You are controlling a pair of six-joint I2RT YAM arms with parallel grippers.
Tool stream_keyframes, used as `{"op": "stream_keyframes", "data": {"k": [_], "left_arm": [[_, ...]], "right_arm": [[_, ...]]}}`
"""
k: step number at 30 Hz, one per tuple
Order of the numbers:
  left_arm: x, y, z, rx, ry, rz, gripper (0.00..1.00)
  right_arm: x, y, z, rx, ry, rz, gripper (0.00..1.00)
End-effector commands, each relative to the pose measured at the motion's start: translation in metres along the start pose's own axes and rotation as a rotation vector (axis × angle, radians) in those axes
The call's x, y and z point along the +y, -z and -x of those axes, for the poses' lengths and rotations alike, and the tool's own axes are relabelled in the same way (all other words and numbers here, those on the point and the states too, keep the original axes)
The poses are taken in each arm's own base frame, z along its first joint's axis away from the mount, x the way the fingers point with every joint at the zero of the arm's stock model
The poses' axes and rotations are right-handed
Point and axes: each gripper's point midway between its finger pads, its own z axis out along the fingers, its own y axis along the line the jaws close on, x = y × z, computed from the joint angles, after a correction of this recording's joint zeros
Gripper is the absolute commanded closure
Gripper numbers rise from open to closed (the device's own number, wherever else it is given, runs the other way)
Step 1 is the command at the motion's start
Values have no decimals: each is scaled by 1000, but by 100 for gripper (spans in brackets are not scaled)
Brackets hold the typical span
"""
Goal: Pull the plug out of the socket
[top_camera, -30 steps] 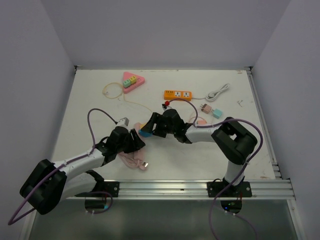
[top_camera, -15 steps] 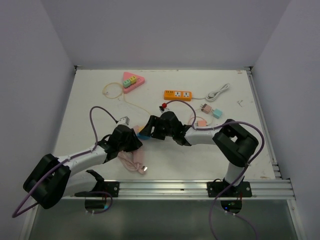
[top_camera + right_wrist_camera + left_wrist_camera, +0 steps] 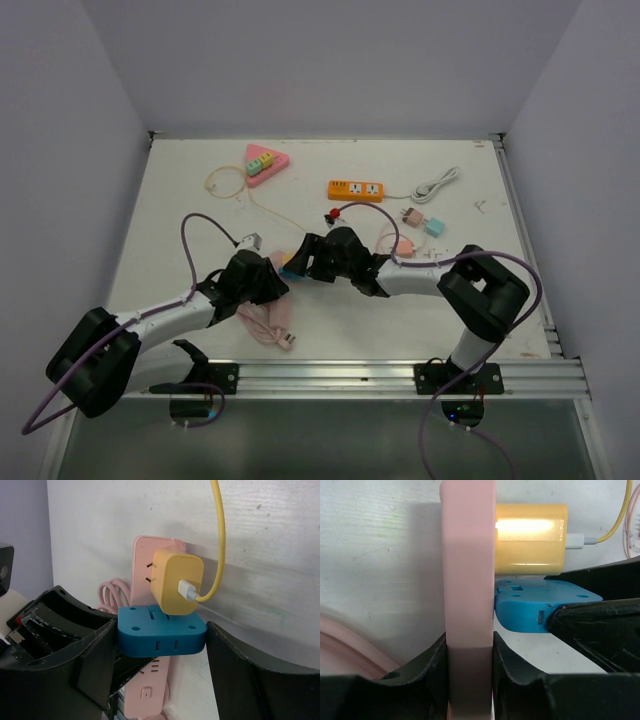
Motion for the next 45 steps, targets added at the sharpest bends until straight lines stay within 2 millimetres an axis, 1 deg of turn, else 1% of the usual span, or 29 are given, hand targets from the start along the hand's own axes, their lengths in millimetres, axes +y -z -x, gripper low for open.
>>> {"op": "stream_keyframes", "data": {"k": [1, 2, 3, 4, 7, 10, 15, 18, 19, 20, 21, 23, 25, 26, 28, 29, 31, 32, 33, 34, 35, 36, 37, 38, 39, 40, 41, 44, 45], "left_arm": [[31, -2, -5, 5, 36, 149, 100], [33, -2, -6, 6, 47, 159, 100], [36, -2, -9, 14, 53, 171, 100], [38, -3, -10, 14, 66, 184, 100], [45, -3, -13, 23, 80, 218, 100], [50, -4, -15, 29, 89, 246, 100], [51, -4, -15, 32, 85, 255, 100], [47, -3, -13, 28, 81, 240, 100], [46, -3, -12, 25, 77, 235, 100], [45, -2, -12, 22, 76, 231, 100], [44, -2, -11, 21, 75, 227, 100], [42, -1, -10, 18, 68, 214, 100], [40, -1, -9, 17, 65, 206, 100], [39, -1, -9, 19, 64, 200, 100], [37, -1, -9, 18, 62, 189, 100], [36, -2, -9, 18, 60, 184, 100], [36, -2, -10, 22, 54, 179, 100], [34, -2, -9, 22, 53, 173, 100], [33, -2, -8, 18, 54, 166, 100], [32, -2, -7, 16, 50, 162, 100], [31, -1, -7, 17, 51, 158, 100], [31, -1, -7, 16, 47, 158, 100], [30, -1, -7, 15, 46, 153, 100], [29, -1, -6, 15, 47, 150, 100], [29, -1, -6, 15, 45, 148, 100], [28, 0, -6, 13, 44, 145, 100], [28, 0, -5, 12, 43, 144, 100], [26, 1, -4, 8, 39, 136, 100], [26, 1, -4, 7, 38, 135, 100]], "right_arm": [[44, 27, 27, -101, 3, 118, 100], [40, 28, 28, -117, -1, 106, 100], [44, 33, 31, -133, 0, 114, 100], [40, 34, 32, -142, -6, 103, 100], [41, 40, 37, -175, -16, 112, 100], [37, 42, 37, -187, -29, 107, 100], [37, 43, 37, -184, -31, 103, 100], [37, 48, 43, -197, -23, 85, 100], [29, 50, 46, -207, -21, 48, 100], [27, 56, 52, -227, -26, 35, 100], [18, 59, 52, -226, -26, -1, 100], [2, 67, 67, -277, -30, -68, 100], [-16, 80, 74, -298, -47, -143, 100], [-32, 86, 85, -329, -70, -190, 100], [-56, 98, 90, -339, -120, -252, 100], [-73, 106, 101, -362, -161, -284, 100], [-96, 115, 104, -372, -206, -323, 100], [-110, 121, 113, -394, -240, -346, 100], [-114, 123, 113, -385, -256, -345, 100], [-126, 127, 120, -396, -280, -364, 100], [-129, 127, 121, -391, -290, -366, 100], [-137, 127, 117, -364, -306, -389, 100], [-135, 124, 117, -340, -310, -374, 100], [-145, 120, 116, -313, -330, -395, 100], [-148, 118, 114, -292, -339, -401, 100], [-145, 115, 114, -271, -349, -389, 100], [-153, 110, 111, -251, -366, -409, 100], [-158, 104, 115, -243, -391, -409, 100], [-164, 100, 113, -230, -405, -425, 98]]}}
